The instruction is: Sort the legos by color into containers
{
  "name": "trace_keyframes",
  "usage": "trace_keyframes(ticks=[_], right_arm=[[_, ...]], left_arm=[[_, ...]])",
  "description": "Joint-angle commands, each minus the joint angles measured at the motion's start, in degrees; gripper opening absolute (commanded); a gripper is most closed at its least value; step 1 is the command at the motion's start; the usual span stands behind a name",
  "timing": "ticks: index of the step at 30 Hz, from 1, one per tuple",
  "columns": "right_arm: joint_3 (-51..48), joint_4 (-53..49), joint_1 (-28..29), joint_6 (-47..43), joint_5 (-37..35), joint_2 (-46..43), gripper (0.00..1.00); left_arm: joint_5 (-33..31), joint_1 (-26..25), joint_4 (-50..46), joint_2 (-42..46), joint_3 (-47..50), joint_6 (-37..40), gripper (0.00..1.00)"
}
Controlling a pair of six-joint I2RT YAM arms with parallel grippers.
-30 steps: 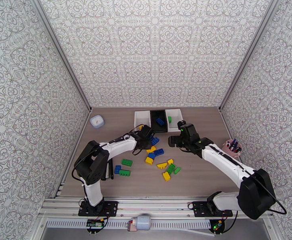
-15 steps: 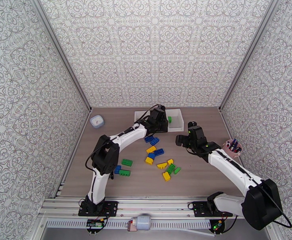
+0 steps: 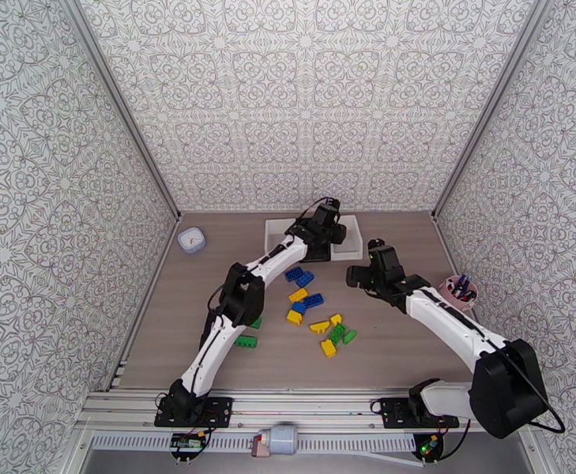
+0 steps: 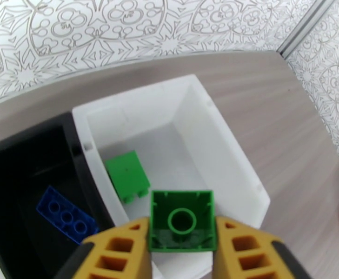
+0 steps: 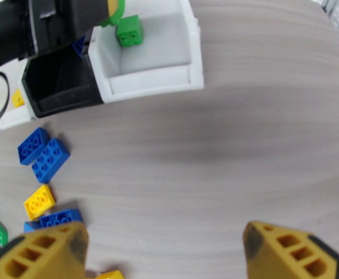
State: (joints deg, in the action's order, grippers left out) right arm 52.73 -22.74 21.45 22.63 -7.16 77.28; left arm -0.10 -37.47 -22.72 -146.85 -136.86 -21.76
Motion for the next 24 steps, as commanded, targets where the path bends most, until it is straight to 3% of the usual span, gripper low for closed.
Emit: trace_keyframes(ticks=[1, 5, 9, 16, 24], right_arm=[[2.8, -0.1, -0.4, -1.7, 0.8, 0.7, 0.92], [2.5, 0.4, -0.5, -2.1, 2.7, 1.4, 0.92], [2.1, 0.6, -0.4, -2.3, 5.5, 2.3, 0.92], [1.9, 1.5, -0.4, -2.0, 9.4, 4.2, 0.92], [4.3, -1.2, 2.9, -5.5, 13.5, 9.8, 0.92]], left_arm=[[1.4, 0.5, -3.3, 0.2, -2.1, 1.7, 0.52], [1.5, 0.2, -1.3, 6.5, 7.1, 4.4, 0.70], [0.7, 0.1, 5.2, 17.1, 24.1, 4.4, 0.79], [-2.4, -0.1, 10.2, 33.0, 45.9, 3.3, 0.87], [-1.0, -0.8, 19.2, 48.0, 69.2, 7.0, 0.95]])
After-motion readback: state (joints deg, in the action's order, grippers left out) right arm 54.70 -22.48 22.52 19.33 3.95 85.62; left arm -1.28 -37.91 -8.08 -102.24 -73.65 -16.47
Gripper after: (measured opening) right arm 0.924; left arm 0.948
